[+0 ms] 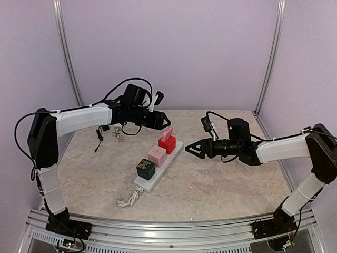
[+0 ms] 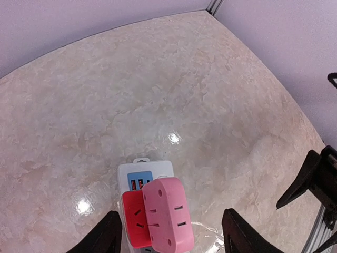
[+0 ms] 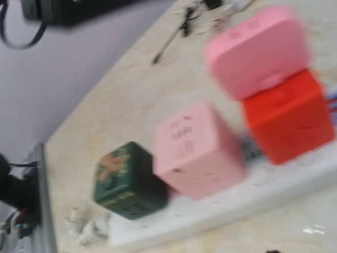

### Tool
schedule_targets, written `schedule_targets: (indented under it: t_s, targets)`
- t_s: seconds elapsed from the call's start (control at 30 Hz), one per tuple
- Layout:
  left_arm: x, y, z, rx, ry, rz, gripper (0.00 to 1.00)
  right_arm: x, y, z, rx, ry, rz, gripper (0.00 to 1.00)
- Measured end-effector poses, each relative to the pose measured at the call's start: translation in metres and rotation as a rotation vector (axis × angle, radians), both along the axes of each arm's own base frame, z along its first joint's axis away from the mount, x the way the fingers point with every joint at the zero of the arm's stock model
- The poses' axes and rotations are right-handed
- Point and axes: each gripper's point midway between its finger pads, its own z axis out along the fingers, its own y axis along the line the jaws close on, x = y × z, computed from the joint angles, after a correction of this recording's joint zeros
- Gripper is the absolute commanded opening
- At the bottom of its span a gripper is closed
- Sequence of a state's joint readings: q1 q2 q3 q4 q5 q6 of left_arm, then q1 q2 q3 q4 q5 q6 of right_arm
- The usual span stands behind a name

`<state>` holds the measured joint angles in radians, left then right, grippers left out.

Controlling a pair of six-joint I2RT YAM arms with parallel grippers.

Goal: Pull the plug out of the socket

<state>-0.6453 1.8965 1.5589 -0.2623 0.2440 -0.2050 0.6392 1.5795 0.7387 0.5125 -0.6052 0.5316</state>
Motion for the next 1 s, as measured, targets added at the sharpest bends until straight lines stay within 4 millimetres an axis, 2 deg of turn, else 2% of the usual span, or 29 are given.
schedule_targets:
  t_s: [0.13, 0.23, 0.33, 0.43, 0.57, 0.77, 0.83, 1.0]
  targets:
    - [-0.004, -0.007, -0.027, 0.088, 0.023, -0.002, 0.62, 0.010, -0.020, -0.001, -0.050, -0.013, -0.055, 0.78]
    - [-0.006, -0.009, -0.045, 0.165, 0.034, 0.008, 0.55, 0.014, -0.031, 0.000, -0.080, -0.023, -0.080, 0.78]
    - [-0.006, -0.012, -0.055, 0.216, 0.035, 0.017, 0.48, 0.016, -0.038, 0.001, -0.097, -0.033, -0.097, 0.78]
    - [-0.004, -0.013, -0.058, 0.251, 0.026, 0.022, 0.41, 0.018, -0.042, -0.002, -0.116, -0.032, -0.105, 0.78]
    - [-0.001, -0.014, -0.058, 0.268, 0.020, 0.025, 0.24, 0.017, -0.044, -0.006, -0.134, -0.024, -0.105, 0.78]
    - [-0.001, -0.017, -0.062, 0.298, -0.002, 0.010, 0.05, 0.013, -0.047, -0.017, -0.186, -0.032, -0.085, 0.79]
    - [-0.003, -0.019, -0.062, 0.306, -0.012, -0.003, 0.01, 0.011, -0.049, -0.021, -0.212, -0.040, -0.072, 0.79]
    - [-0.011, -0.024, -0.063, 0.310, -0.034, -0.043, 0.00, 0.005, -0.053, -0.023, -0.260, -0.072, -0.045, 0.79]
